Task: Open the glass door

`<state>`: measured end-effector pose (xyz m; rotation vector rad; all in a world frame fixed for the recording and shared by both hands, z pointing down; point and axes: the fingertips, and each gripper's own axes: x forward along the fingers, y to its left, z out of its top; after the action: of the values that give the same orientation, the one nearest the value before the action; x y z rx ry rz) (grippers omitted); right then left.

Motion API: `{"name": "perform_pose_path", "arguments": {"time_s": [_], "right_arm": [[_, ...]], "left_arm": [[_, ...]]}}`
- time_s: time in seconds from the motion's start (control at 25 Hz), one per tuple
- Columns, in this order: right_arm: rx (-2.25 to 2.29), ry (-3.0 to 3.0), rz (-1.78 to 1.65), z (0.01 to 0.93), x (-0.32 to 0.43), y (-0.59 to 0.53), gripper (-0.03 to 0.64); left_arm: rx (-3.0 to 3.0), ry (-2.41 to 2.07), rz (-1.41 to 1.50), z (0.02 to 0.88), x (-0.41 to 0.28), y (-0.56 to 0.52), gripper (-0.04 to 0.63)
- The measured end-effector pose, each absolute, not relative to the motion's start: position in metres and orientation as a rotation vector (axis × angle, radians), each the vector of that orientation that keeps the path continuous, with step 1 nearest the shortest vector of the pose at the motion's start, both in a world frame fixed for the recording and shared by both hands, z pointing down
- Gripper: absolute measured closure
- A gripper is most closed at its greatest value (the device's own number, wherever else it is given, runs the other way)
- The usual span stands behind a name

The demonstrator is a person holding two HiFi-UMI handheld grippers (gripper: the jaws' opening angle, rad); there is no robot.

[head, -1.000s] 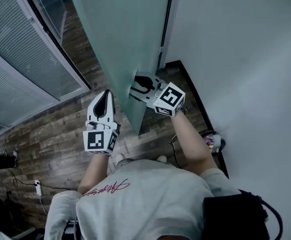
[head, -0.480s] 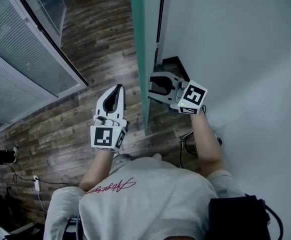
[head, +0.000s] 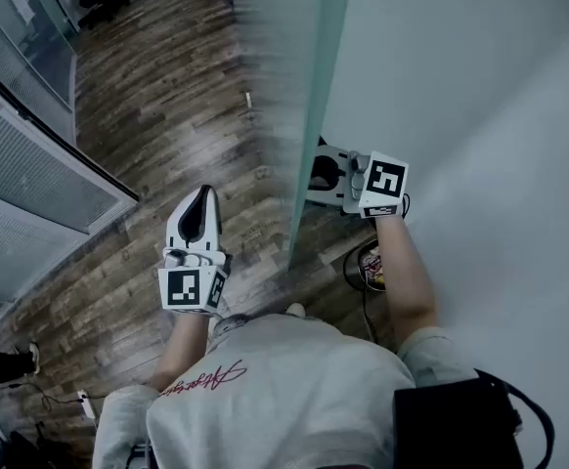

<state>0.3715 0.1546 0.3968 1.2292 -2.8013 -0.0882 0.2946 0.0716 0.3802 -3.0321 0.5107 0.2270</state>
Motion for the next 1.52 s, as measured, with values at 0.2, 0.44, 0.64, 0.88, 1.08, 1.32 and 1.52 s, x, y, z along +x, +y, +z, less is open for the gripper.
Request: {"name": "perform_pose_path", "arguments": {"time_s": [0.2,0.44,0.64,0.88,1.08,1.32,1.52], "right_arm": [[1.513,-2.632,-0.103,0.393,0.449,0.191,0.529],[1.766,-2.412,-0.142,0.381,0.486,0.24,0.58],[2.012,-2.218,-0.152,0.379,0.517,0.29,0.592],[2.461,-1.766,-0.282,0.355,0.542,0.358,0.592],[2.684,-1.275,-0.303,0.354,0.527,0.393,0.592],[2.87,-0.978,-0.292,0.356,0.502,0.421,0.592],[2.929,-0.821,-0.298,0.345,0.483,0.428,0.592]], "left_arm": [[-3.041,0.423,0.217,0.381,0.322,0.085,0.578],[-3.072,0.289,0.22,0.379,0.357,0.118,0.578],[-3.075,0.12,0.271,0.366,0.395,0.154,0.578],[-3.09,-0.011,0.335,0.357,0.417,0.193,0.578],[-3.101,-0.135,0.37,0.364,0.428,0.216,0.578],[-3.143,-0.251,0.371,0.367,0.445,0.242,0.578],[-3.126,-0.368,0.388,0.356,0.453,0.262,0.578]]}}
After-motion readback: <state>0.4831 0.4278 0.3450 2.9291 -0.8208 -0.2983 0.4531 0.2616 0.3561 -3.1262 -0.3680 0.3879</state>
